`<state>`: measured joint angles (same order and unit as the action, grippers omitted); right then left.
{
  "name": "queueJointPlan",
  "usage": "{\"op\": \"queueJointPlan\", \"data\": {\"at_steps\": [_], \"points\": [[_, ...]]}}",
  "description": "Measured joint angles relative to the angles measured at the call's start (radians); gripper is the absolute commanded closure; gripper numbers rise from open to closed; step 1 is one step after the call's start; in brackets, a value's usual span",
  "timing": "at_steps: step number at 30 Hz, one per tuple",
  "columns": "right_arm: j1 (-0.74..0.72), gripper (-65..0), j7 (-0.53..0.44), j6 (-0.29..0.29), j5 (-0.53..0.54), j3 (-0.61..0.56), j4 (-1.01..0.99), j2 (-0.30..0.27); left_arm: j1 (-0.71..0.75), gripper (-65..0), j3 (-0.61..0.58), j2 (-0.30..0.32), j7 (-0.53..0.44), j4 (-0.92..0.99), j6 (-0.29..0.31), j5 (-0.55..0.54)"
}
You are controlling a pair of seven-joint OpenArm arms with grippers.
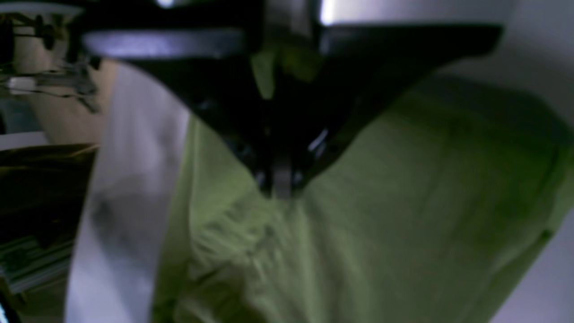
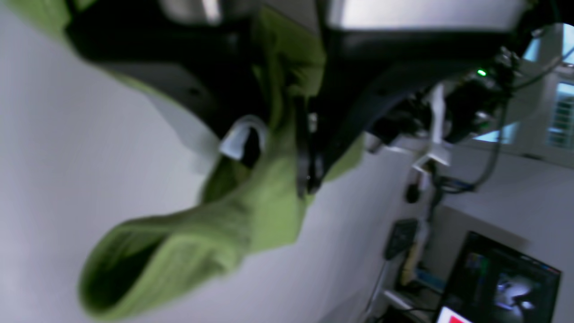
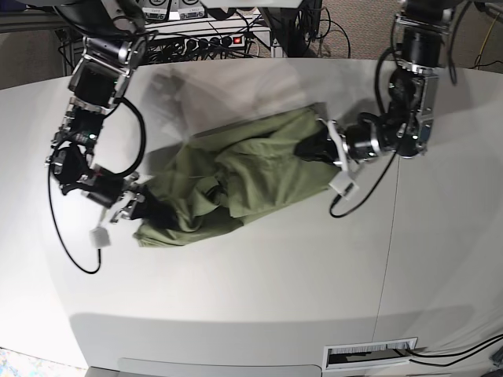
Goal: Fold the T-shirt properly
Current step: 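Lift the strip and fold the right gripper's end toward the left gripper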
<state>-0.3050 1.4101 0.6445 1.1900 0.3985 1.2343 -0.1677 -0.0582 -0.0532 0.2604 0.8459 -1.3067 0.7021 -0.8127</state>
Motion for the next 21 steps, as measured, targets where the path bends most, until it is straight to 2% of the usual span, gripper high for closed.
{"op": "queueJointPlan", "data": {"at_steps": [6,10,17,21], "points": [[0.000,0.0,0.003,0.004,-0.003,0.000,0.000,0.126,0.002,0.0,0.000,-0.054,0.015,0.003,0.000,0.011],[0.001,0.0,0.000,0.004,-0.006,-0.014,0.000,0.192,0.002,0.0,-0.003,-0.056,0.015,0.003,0.000,0.011],[0.000,0.0,0.002,0.003,-0.030,-0.211,0.000,0.304,0.003,0.0,-0.003,-0.056,0.016,0.002,0.000,0.011],[0.000,0.0,0.003,0.004,-0.045,-0.326,0.000,0.308,0.003,0.0,-0.003,-0.054,0.018,0.002,0.001,0.011]]}}
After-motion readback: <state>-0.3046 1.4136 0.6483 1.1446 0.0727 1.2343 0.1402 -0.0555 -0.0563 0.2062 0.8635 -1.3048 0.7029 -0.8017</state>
